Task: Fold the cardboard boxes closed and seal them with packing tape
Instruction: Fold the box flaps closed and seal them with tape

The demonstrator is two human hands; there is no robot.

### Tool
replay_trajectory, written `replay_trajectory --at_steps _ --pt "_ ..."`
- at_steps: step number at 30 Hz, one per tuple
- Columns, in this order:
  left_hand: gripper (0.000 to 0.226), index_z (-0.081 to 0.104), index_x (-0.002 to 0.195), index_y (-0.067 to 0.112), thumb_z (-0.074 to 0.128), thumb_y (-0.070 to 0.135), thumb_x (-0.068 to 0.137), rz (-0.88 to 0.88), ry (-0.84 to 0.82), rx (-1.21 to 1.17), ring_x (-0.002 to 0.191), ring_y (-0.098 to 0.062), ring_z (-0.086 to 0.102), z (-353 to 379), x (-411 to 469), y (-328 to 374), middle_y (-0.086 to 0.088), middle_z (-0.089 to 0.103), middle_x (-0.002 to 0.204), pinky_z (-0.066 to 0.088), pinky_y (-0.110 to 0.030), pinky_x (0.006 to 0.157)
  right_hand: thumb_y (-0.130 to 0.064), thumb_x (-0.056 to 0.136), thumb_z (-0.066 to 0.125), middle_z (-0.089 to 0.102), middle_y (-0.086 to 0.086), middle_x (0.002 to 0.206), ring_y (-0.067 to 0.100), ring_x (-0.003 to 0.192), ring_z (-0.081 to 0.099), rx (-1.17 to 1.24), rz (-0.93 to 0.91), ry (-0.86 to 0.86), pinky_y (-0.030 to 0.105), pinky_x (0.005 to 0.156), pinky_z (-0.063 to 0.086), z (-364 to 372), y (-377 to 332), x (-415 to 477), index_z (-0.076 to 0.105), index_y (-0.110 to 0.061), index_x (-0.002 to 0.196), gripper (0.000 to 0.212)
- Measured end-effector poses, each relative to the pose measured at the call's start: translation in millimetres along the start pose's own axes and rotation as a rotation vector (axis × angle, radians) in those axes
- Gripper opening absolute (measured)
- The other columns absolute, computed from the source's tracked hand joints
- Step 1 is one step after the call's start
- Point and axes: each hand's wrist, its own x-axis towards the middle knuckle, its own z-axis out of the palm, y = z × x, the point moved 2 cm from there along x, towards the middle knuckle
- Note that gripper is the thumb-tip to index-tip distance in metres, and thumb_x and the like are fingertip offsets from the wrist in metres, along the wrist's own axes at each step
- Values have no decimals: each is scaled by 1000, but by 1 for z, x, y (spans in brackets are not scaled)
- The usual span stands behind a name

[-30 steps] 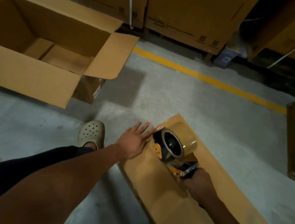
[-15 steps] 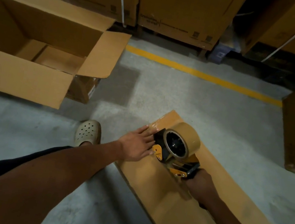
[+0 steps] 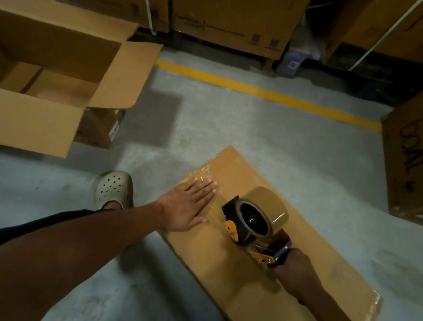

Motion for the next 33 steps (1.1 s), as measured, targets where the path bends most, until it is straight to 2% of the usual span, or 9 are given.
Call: replay_trajectory --at_steps 4,9,12,16,18,21,25,29,33 --pt "73 -10 155 9 3 57 102 142 -60 5 150 -25 -20 -3 6 13 -13 -14 164 -9 -46 123 -23 83 69 57 -1 76 19 72 56 -18 -15 16 29 61 41 1 -3 0 49 -25 70 24" --pt "78 12 158 12 12 64 100 269 -62 -3 153 -26 -5 -8 11 18 -12 6 165 2 -48 124 -30 81 65 60 0 82 19 74 57 -93 -25 24 29 62 44 -2 -2 5 57 -21 79 12" --pt "88 1 159 12 7 72 95 78 -22 -29 153 -26 -7 -10 8 21 -11 -2 166 4 -49 123 -28 81 67 62 1 82 17 71 56 -86 -23 23 29 60 43 -2 -1 4 55 -23 75 15" --pt "92 -9 156 9 3 74 93 -131 -56 -93 151 -29 -18 -14 8 41 -16 -13 164 -4 -52 122 -26 82 73 58 -1 79 19 74 56 -33 -58 26 27 63 41 0 -1 -2 56 -26 75 18" --pt "94 -1 156 3 4 73 94 -76 -90 -104 151 -35 -14 -17 4 53 -21 -5 164 -7 -54 121 -28 82 72 61 1 80 23 79 61 -18 -69 33 28 65 44 1 -1 -5 62 -24 82 11" --pt "108 20 152 -4 16 83 88 117 -131 -67 150 -40 6 -17 -6 67 -27 19 159 -6 -59 120 -31 81 67 59 -3 72 21 74 60 -16 -75 33 28 60 42 2 0 -4 63 -21 80 11" --pt "136 11 154 -1 28 100 65 211 -223 4 151 -40 1 -17 -8 60 -27 9 161 -13 -58 119 -25 82 65 62 1 76 21 74 60 -47 -75 19 27 59 42 -1 -2 -2 64 -14 82 10" --pt "141 3 156 4 42 99 60 276 -355 59 151 -37 -3 -22 0 50 -25 3 163 -14 -59 118 -23 82 65 54 -4 71 21 76 59 -57 -65 16 27 62 41 -3 -7 -2 52 -25 71 17" --pt "140 1 157 9 54 92 58 322 -390 133 152 -36 -4 -21 6 39 -22 2 163 -9 -60 118 -26 84 64 53 -7 69 19 70 55 -58 -54 34 27 58 40 -4 -8 -2 47 -27 68 23"
